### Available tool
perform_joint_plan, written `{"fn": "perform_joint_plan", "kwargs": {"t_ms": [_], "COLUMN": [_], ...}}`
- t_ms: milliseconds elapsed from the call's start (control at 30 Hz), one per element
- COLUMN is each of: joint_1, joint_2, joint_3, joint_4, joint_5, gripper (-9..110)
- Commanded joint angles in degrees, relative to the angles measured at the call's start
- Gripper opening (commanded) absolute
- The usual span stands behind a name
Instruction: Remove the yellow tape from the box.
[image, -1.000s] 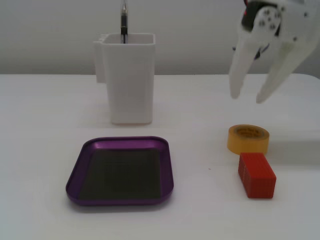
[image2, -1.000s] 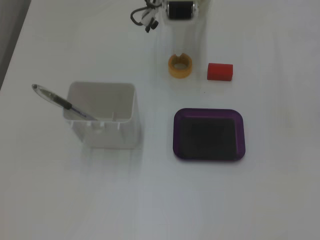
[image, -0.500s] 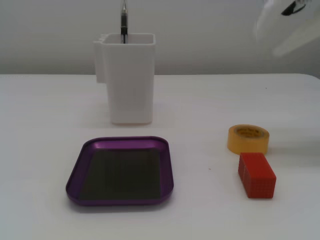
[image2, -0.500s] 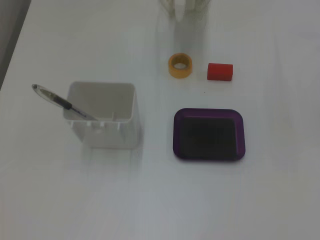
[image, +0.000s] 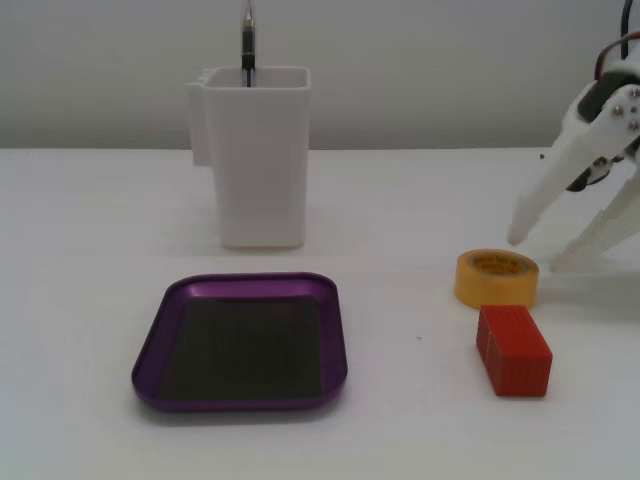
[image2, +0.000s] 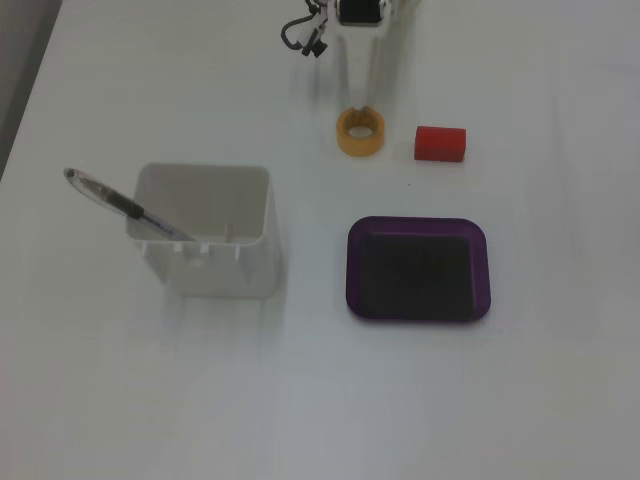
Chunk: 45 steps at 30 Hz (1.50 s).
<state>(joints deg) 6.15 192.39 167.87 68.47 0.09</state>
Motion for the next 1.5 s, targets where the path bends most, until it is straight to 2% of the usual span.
{"fn": "perform_joint_plan", "kwargs": {"t_ms": [0,267,433,1467], "joint_1": [-0.4,-0.4,-0.4,-0.3], "joint_2": [5.0,4.9,4.9,4.9], "joint_3": [1.0,5.6,6.9,7.0], "joint_4": [-0.5,-1.0,-1.2,-1.2], "joint_5": [0.2,-0.1,0.1,0.5], "gripper": [9,9,-1,0]}}
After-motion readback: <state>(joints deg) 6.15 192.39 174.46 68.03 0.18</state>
